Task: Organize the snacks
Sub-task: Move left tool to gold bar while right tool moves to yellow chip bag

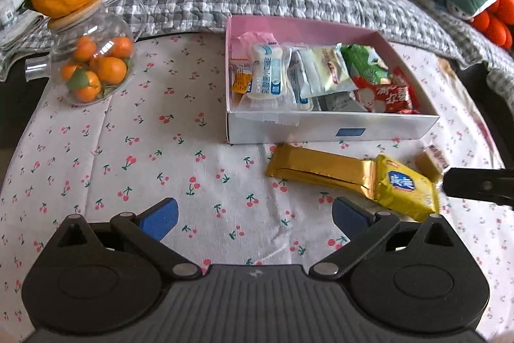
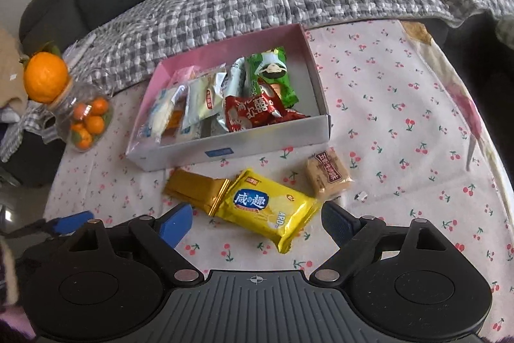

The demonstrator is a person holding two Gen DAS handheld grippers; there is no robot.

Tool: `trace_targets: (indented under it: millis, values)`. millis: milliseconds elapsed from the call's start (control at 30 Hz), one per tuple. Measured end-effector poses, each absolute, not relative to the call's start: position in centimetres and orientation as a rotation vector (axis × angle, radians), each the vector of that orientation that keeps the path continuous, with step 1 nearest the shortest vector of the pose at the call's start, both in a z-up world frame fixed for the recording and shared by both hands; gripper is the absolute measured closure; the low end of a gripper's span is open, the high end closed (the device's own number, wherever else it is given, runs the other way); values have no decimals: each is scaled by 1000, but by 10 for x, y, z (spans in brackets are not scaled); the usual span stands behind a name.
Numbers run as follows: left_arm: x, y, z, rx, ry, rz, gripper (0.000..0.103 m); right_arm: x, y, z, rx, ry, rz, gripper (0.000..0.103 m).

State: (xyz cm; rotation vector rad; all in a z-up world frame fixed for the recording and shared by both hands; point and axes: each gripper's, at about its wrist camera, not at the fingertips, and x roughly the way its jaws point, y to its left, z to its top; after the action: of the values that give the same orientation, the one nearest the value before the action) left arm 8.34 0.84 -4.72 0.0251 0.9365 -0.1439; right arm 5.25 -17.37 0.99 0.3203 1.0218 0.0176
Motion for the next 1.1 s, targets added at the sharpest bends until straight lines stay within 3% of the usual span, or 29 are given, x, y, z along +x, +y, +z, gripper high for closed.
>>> trace_targets:
  millis: [267, 767, 967, 1100]
  values:
    - [102, -2, -57, -128, 1011, -104, 2, 59, -171, -9, 166, 1069, 10, 13]
    - [130, -38, -70, -276, 1015, 67, 17, 70, -183, -37, 98, 1114, 111, 13]
    - [130, -42, -75, -248, 1012, 88, 28, 70, -182, -43, 72, 1126, 129, 13]
    - [127, -40, -73, -206, 1028, 43, 43, 70, -178, -46, 56, 1132, 153, 13]
